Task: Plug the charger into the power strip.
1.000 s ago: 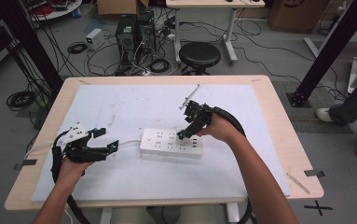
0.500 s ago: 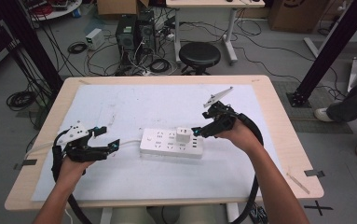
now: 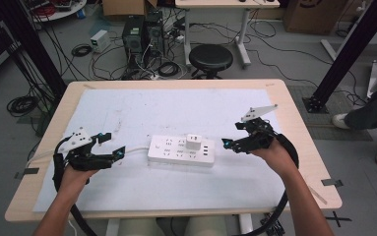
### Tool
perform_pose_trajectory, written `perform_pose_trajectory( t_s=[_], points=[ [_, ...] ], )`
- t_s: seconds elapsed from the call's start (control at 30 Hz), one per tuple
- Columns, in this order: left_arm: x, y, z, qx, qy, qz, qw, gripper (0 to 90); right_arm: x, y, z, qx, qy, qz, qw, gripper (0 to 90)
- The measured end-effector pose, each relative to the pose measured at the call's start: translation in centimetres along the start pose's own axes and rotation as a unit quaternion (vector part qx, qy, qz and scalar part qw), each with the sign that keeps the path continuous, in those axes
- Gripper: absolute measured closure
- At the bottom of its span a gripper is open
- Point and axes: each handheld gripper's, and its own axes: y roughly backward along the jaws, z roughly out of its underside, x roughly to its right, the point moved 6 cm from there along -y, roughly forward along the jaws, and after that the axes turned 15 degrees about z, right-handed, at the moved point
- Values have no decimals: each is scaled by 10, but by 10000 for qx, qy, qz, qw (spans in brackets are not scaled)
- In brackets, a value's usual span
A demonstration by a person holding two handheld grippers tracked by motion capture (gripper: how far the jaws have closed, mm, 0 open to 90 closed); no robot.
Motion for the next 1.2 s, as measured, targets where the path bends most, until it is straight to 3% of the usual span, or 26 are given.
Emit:
perform_pose_trajectory(
  t_s=[0.27,0.53,1.2],
  points=[
    [0,5,-2,50,3,-47,10000,220,14,20,17,273,-248,169,9992,196],
    [-1,9,-2,57,17,-77,10000,220,21,26,29,295,-435,344,9980,187],
    [-3,13,-1,89,27,-138,9999,219,23,29,41,238,-483,488,9974,168]
  ],
)
